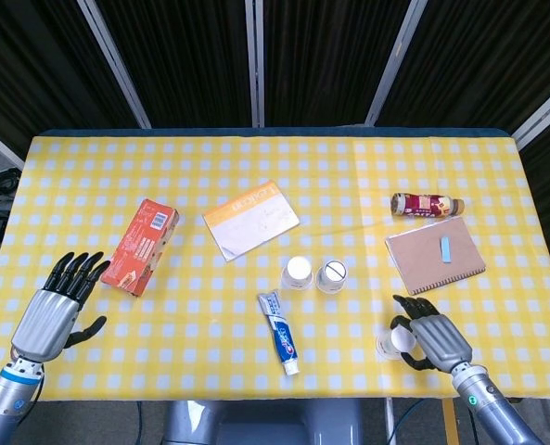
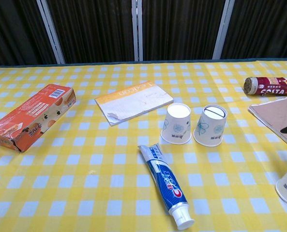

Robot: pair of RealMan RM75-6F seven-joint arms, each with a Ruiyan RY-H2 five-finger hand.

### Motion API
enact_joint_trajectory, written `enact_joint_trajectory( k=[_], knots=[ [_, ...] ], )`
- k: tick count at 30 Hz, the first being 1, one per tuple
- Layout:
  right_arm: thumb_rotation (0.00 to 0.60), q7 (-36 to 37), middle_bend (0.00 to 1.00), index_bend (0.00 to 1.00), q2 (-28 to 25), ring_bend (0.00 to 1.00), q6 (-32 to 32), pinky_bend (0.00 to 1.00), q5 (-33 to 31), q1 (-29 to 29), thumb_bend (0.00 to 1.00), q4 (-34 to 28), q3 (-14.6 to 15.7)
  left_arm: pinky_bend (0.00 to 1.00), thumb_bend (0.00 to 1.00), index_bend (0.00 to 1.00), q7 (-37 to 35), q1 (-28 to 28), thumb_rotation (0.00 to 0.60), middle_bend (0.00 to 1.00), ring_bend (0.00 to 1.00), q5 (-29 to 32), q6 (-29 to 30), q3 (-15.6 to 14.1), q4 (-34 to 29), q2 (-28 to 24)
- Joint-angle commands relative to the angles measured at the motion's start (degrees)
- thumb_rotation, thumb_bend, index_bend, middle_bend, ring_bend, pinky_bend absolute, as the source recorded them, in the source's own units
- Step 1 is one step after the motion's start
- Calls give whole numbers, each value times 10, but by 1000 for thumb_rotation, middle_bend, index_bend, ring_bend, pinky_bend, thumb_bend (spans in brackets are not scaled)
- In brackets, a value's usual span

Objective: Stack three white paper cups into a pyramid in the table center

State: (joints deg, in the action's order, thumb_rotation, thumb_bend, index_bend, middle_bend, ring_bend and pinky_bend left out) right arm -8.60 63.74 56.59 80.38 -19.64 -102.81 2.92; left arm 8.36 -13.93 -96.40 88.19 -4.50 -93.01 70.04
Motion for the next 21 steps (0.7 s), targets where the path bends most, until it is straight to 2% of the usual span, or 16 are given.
enact_joint_trajectory(
  k=[1, 11, 21],
  knots=[
    [600, 0, 42, 422, 1, 0, 2, 26, 0, 0, 309, -1, 0, 0, 257, 0, 0, 1, 600, 0, 0, -2, -1, 1, 0, 0],
    [600, 5, 41, 423, -18, 0, 25, 28, 11, -2, 295, -23, -13, 0, 257, 0, -4, 5, 600, 0, 0, -5, -3, 7, -1, -2],
    [600, -7, 49, 436, -83, 0, 57, 48, -7, -52, 293, -136, -106, 0, 257, 0, -27, 4, 600, 0, 0, 11, -18, 21, 3, -9]
  ],
)
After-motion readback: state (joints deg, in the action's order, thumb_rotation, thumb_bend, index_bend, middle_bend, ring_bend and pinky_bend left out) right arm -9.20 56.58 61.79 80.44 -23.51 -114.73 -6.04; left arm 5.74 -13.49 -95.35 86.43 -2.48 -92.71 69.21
